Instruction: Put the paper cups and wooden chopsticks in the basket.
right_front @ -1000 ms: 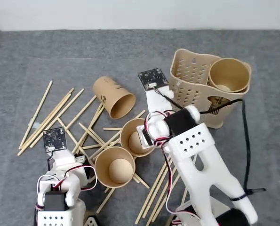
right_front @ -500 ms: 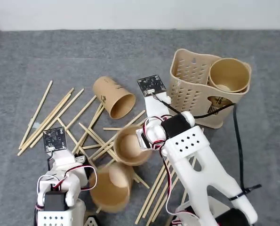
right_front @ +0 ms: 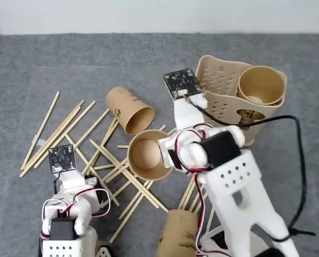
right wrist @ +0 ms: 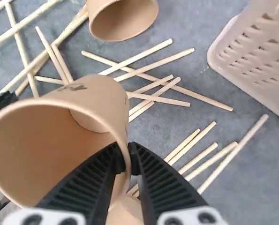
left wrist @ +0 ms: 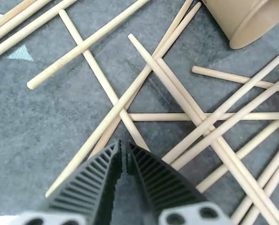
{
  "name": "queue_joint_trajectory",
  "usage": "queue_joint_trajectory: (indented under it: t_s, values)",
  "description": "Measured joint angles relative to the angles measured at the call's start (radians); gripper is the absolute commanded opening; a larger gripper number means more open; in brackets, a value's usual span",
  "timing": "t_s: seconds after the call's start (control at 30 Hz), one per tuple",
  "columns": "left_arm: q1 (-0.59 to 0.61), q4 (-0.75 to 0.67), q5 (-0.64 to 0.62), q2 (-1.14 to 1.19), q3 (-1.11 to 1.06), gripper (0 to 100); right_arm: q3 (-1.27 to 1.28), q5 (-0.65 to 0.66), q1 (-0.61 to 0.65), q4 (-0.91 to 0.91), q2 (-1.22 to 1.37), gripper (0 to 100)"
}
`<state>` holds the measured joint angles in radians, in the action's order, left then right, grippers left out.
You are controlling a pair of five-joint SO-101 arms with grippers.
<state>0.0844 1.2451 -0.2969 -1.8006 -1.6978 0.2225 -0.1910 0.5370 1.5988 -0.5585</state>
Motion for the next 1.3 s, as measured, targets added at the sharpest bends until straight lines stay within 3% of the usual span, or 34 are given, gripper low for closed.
queue_joint_trajectory:
  t_s: [0.4, 0.67, 0.77, 0.97, 1.3]
  values:
    - [0.000, 0.000, 0.025, 0.000, 0.011, 2, -0.269, 0.000, -0.044, 0.138, -0.035, 0.8]
    - [0.008, 0.055, 0.489, 0.000, 0.164, 2, -0.393, 0.020, -0.318, 0.144, -0.035, 0.8]
    - [0.017, 0.061, 0.606, 0.000, 0.215, 2, -0.471, 0.041, -0.433, 0.130, -0.035, 0.8]
    - [0.026, 0.061, 0.618, 0.000, 0.305, 2, -0.588, 0.048, -0.626, 0.043, -0.029, 0.8]
    - [0.026, 0.061, 0.618, 0.000, 0.315, 2, -0.647, 0.048, -0.792, 0.006, 0.238, 0.8]
